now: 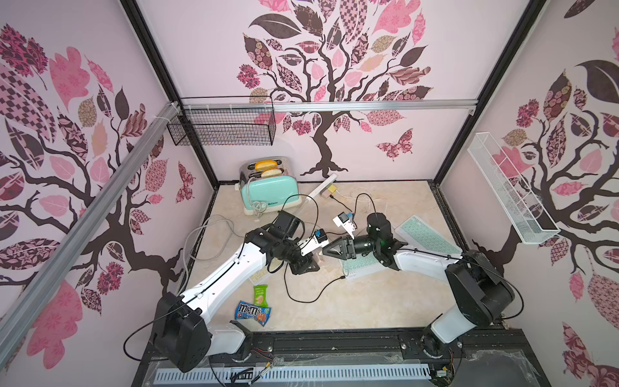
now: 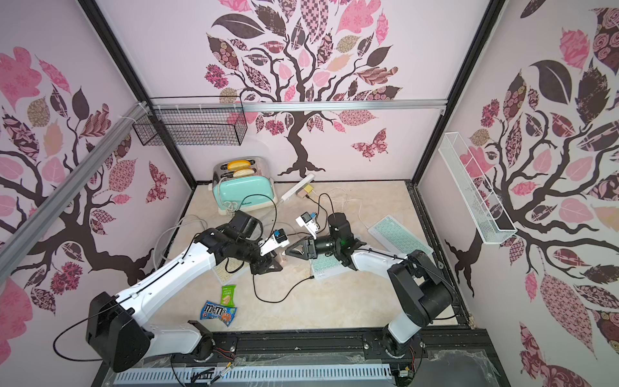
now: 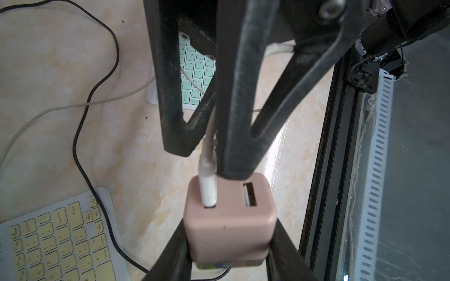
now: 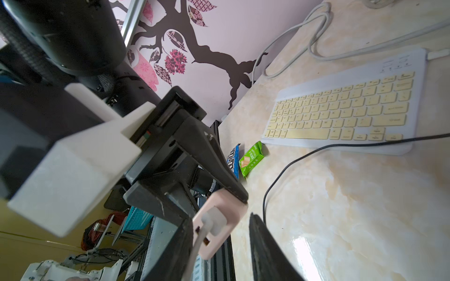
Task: Unplug the wireless keyboard
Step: Remove the power cord from the plug.
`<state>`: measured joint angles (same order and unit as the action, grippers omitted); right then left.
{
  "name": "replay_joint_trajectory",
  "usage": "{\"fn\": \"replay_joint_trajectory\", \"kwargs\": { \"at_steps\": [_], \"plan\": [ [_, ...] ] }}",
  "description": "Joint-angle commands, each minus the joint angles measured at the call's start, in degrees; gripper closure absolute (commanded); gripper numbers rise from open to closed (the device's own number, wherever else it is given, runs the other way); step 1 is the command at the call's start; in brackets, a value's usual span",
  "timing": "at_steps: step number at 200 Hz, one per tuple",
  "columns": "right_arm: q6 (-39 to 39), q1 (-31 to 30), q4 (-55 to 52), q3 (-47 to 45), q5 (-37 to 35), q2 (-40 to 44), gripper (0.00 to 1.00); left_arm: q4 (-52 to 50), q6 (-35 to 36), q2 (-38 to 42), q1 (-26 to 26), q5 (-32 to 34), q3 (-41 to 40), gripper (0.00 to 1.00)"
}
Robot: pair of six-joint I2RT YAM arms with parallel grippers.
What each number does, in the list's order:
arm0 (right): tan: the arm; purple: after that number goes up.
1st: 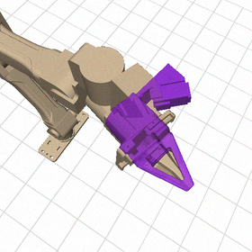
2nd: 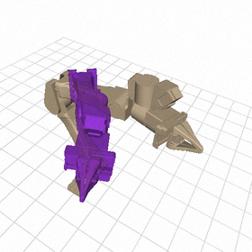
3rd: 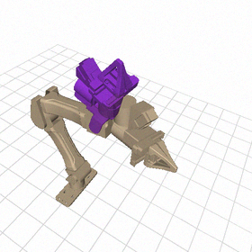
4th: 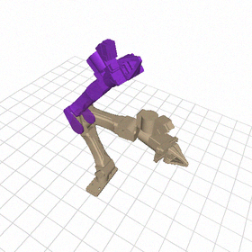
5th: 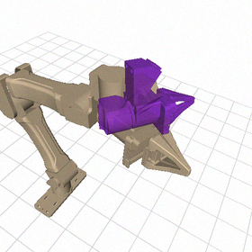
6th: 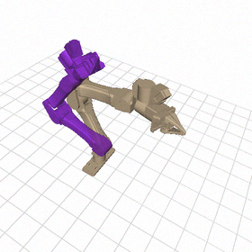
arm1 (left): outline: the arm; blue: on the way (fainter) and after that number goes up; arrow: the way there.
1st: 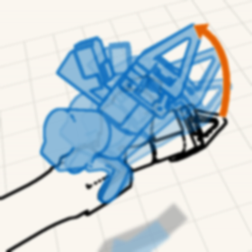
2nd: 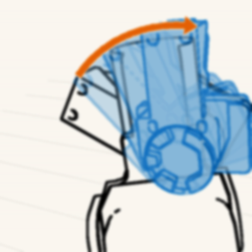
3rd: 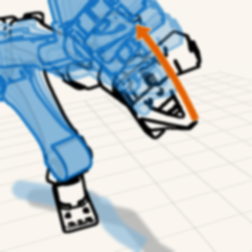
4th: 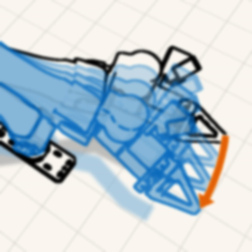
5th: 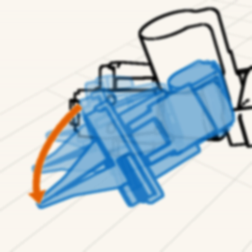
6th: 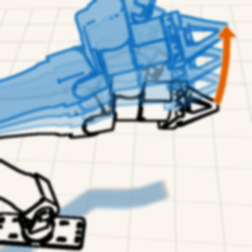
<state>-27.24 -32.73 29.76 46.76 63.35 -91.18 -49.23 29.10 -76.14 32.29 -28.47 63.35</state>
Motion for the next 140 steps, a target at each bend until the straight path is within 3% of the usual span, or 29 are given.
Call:
{"fn": "replay_joint_trajectory", "kwargs": {
  "at_steps": [1,32,55,107,140],
  "plan": [
    [1.4,-0.2,3.7,2.1,3.8,-0.3,0.61,-1.1,1.5,0.6,0.2,-2.3,2.2,1.00],
    [-1.4,-0.4,9.7,1.5,5.2,-1.3,0.74,-2.2,1.9,-0.1,0.1,-2.7,2.9,1.00],
    [-2.3,-0.4,12.0,1.2,5.5,-1.7,0.78,-2.4,1.9,-0.4,0.1,-3.1,3.4,1.00],
    [-1.5,-1.3,12.9,1.1,6.3,-2.5,0.73,-3.9,2.5,-1.4,0.0,-4.1,5.0,1.00],
    [-1.4,-1.4,12.9,1.1,6.8,-3.1,0.77,-4.1,2.6,-1.5,-0.1,-4.2,5.2,1.00]
  ]
}}
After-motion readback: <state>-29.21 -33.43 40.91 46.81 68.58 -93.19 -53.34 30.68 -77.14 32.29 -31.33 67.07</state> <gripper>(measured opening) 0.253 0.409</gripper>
